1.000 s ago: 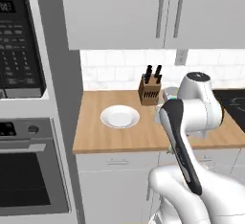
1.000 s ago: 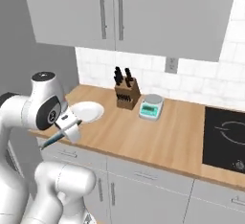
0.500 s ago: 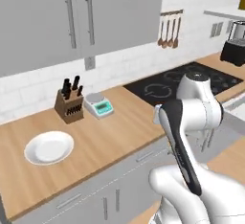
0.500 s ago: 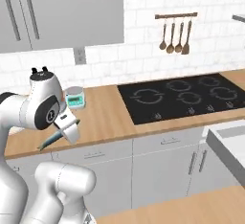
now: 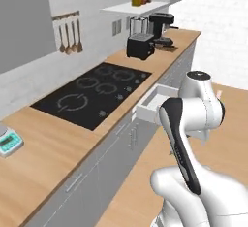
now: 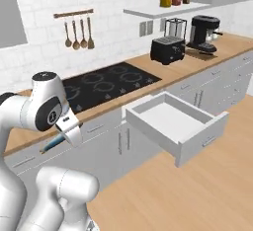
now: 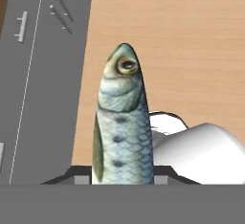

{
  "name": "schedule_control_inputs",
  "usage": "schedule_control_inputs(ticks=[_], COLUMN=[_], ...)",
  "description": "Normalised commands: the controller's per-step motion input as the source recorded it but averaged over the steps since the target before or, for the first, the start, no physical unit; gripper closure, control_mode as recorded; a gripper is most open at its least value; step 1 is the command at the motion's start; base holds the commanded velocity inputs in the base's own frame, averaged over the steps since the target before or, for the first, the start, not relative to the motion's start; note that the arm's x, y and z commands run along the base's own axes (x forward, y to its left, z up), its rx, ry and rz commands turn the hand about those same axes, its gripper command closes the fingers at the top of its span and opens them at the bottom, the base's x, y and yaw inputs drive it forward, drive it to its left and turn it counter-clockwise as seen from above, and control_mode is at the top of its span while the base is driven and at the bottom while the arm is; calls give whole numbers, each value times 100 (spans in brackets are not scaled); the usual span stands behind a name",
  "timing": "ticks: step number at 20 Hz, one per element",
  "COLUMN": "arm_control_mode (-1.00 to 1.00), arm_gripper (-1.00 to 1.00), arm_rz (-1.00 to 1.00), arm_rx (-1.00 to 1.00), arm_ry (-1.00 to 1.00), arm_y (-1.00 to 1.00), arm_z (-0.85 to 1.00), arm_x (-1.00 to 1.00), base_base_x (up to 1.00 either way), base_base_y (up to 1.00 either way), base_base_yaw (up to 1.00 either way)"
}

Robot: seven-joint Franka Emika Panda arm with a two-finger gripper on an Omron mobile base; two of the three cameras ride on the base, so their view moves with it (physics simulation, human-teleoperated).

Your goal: Pick up the knife from the drawer and place it on the cutting board. Then place the meat from the plate to the cutting board.

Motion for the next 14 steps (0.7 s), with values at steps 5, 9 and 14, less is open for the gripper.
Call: schedule_control_inputs(ticks=[5,9,14], arm_control_mode=[100,100,100], arm_gripper=[100,100,100], arm_rz=[0,0,0], arm_rx=[0,0,0], arm_ry=[0,0,0], arm_y=[0,0,0], arm_z=[0,0,0], arm_x=[0,0,0], base_base_x=[-2,16,75], base_base_y=[-100,-84,-41], base_base_yaw=[-59,-50,-36])
